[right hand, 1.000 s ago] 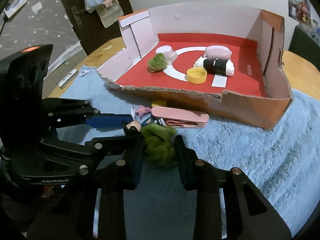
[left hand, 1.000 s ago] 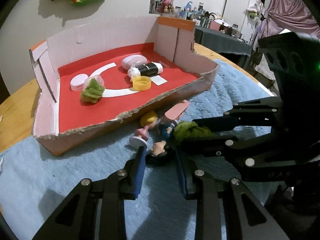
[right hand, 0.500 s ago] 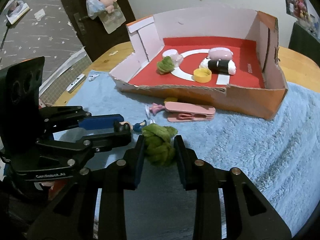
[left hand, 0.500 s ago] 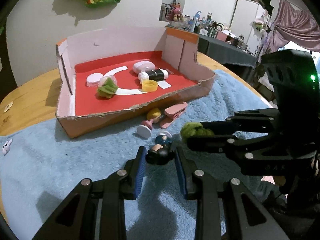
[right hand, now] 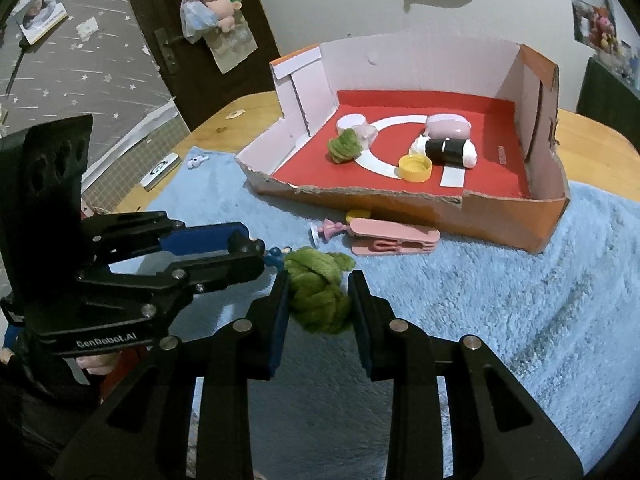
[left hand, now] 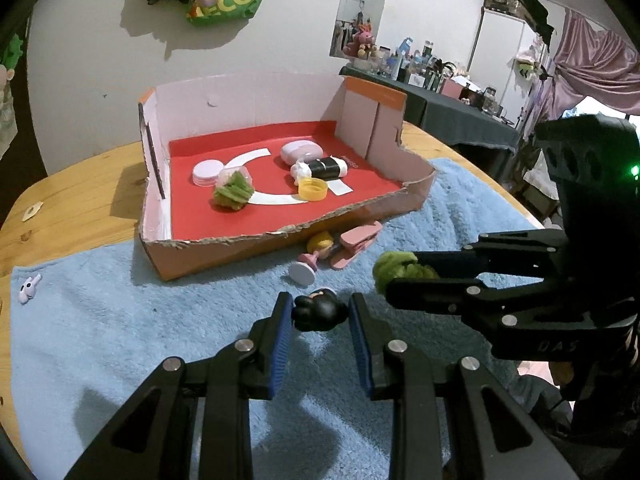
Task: Organize objects
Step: 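Lift the figurine and green yarn ball and carry them into the box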
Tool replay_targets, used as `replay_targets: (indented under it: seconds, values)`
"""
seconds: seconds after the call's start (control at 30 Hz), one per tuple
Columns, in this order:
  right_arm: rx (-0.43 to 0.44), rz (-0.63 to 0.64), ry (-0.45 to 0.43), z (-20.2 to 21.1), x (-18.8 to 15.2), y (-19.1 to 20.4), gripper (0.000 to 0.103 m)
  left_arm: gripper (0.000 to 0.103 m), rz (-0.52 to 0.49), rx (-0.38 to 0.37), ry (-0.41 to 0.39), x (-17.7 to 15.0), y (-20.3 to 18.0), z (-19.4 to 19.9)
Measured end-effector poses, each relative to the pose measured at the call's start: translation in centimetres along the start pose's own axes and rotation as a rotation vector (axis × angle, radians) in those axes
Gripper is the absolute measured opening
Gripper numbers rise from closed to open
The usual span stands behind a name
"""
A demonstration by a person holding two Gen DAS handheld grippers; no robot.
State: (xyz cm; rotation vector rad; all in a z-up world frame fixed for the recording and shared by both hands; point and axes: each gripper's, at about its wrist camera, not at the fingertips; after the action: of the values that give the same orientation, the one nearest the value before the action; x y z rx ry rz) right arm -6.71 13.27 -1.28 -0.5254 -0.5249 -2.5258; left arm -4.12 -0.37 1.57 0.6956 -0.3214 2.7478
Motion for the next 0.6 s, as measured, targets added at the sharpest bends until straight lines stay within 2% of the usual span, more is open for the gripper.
replay_targets:
  seconds: [0.6]
  values:
    - [0.0, 0.018, -0.037, 1.5, 1.1, 0.7, 0.028, 0.03, -0.015, -0.004, -0.076, 1.2, -0.3, 2.5]
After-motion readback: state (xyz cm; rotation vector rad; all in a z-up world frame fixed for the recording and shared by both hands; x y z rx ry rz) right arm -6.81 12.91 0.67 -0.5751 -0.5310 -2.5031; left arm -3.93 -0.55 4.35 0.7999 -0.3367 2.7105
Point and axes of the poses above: each gripper's, at about its wrist camera, not at the fingertips, and z roughly against the way its jaws point, y to its left, x to its top, and after that the axes turned 15 degrees about y, right-handed
